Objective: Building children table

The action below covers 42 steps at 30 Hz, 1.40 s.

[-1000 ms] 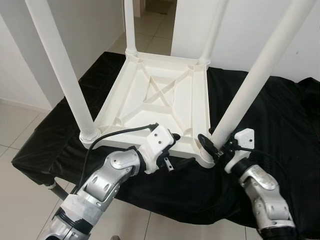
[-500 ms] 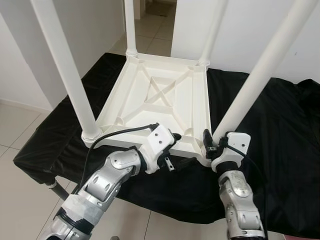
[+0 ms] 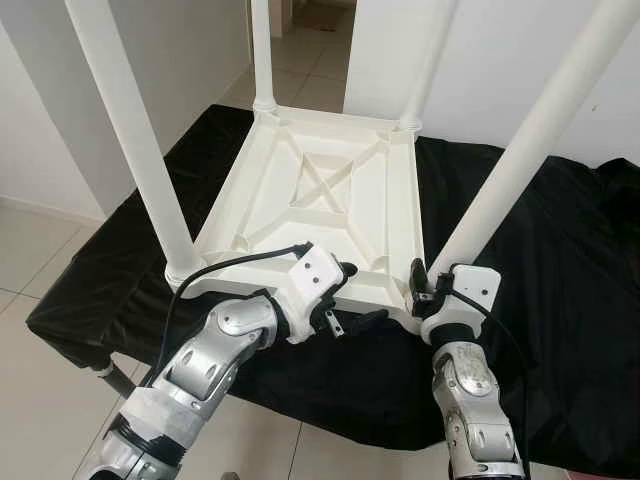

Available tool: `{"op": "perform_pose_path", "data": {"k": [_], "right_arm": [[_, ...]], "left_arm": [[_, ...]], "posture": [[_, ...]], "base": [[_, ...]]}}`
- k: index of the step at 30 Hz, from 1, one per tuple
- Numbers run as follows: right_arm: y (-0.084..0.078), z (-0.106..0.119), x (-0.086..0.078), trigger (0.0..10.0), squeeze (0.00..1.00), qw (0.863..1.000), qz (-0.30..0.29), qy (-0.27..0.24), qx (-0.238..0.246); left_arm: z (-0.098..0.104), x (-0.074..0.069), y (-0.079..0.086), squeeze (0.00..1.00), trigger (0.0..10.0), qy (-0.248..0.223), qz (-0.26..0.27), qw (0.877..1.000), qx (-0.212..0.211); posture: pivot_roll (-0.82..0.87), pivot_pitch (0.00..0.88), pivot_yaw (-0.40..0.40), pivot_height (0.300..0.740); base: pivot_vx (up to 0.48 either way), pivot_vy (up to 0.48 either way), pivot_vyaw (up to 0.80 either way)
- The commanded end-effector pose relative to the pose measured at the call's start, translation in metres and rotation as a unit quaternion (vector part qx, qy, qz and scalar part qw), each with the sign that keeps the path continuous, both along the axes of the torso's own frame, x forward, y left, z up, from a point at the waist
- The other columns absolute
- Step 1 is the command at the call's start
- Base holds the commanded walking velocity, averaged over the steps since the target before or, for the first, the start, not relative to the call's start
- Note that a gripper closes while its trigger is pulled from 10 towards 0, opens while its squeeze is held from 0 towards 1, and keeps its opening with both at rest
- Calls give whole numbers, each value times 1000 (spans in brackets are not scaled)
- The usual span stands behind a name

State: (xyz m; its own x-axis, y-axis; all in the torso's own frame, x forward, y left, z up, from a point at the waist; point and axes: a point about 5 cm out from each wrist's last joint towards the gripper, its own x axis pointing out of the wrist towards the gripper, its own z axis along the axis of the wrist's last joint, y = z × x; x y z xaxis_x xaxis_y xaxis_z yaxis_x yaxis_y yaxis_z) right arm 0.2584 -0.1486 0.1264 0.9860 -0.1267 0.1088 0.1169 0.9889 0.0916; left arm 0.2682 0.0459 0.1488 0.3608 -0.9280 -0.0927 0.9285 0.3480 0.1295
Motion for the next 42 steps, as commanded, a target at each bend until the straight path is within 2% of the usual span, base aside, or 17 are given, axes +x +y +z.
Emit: {"op": "perform_pose_path", "data": {"k": [1, 2, 3, 4, 5, 10, 15, 17, 25, 27, 28, 30, 31, 32, 34, 35, 42], "right_arm": [[2, -12, -3, 10000, 4, 999, -15, 28, 22], [2, -12, -3, 10000, 4, 999, -15, 28, 22], [3, -11, -3, 10000, 902, 999, -16, 26, 21], [3, -11, -3, 10000, 902, 999, -16, 26, 21], [2, -9, -3, 10000, 1000, 999, -12, 20, 22], [-8, -5, -5, 10000, 1000, 1000, 13, 0, 8], [-24, -2, -8, 10000, 1000, 995, 96, -13, 0], [-30, -1, -7, 10000, 0, 990, 138, -14, -12], [-35, 2, -3, 10000, 0, 976, 216, -15, -38], [-36, 2, 3, 10000, 0, 960, 277, -7, -51], [-36, 2, 3, 10000, 0, 960, 277, -7, -51], [-31, -2, 11, 10000, 0, 941, 332, 11, -70], [-31, -2, 11, 10000, 0, 941, 332, 11, -70], [-29, -4, 15, 7373, 0, 934, 346, 16, -85], [-27, -6, 18, 7373, 0, 928, 362, 23, -90], [-26, -8, 19, 0, 0, 925, 368, 27, -93], [-31, -11, 20, 0, 0, 921, 379, 33, -87]], "left_arm": [[2, 0, -1, 0, 10000, -4, -28, 1000, 4], [2, 0, -1, 0, 10000, -4, -28, 1000, 4], [2, 0, -1, 0, 10000, -4, -28, 1000, 4], [2, 0, -1, 0, 10000, -4, -28, 1000, 4], [2, 0, -2, 0, 10000, -5, -28, 1000, 4], [1, -3, -3, 0, 10000, -3, -32, 999, 4], [-1, -7, -3, 0, 10000, -1, -39, 999, 6], [-1, -8, -3, 0, 10000, 1, -43, 999, 7], [-2, -9, -4, 0, 10000, 1, -46, 999, 8], [-1, -9, -5, 0, 10000, 2, -49, 999, 7], [-1, -9, -5, 0, 10000, 2, -49, 999, 7], [0, -9, -7, 0, 10000, 1, -53, 999, 7], [0, -9, -7, 0, 10000, 1, -53, 999, 7], [0, -9, -7, 0, 10000, 1, -54, 999, 6], [0, -9, -7, 0, 10000, 0, -54, 999, 6], [1, -9, -8, 0, 10000, -1, -53, 999, 5], [3, -8, -7, 0, 10000, -3, -48, 999, 2]], "posture": [[-87, 0, -26, 740], [-87, 0, -26, 740], [-87, 0, -28, 740], [-87, 0, -28, 740], [-85, 0, -31, 740], [-84, 0, -35, 740], [-83, 0, -35, 740], [-84, 0, -33, 740], [-86, 0, -28, 740], [-86, 0, -22, 740], [-86, 0, -22, 740], [-85, 0, -23, 740], [-85, 0, -23, 740], [-85, 0, -23, 740], [-85, 0, -23, 740], [-76, 0, -26, 740], [-76, 0, -31, 740]], "base": [[0, 0, 0], [0, 0, 0], [0, 0, 0], [0, 0, 0], [0, 0, 0], [0, 0, 0], [0, 0, 0], [0, 0, 0], [0, 0, 0], [0, 0, 0], [0, 0, 0], [0, 0, 0], [0, 0, 0], [0, 0, 0], [0, 0, 0], [0, 0, 0], [0, 0, 0]]}}
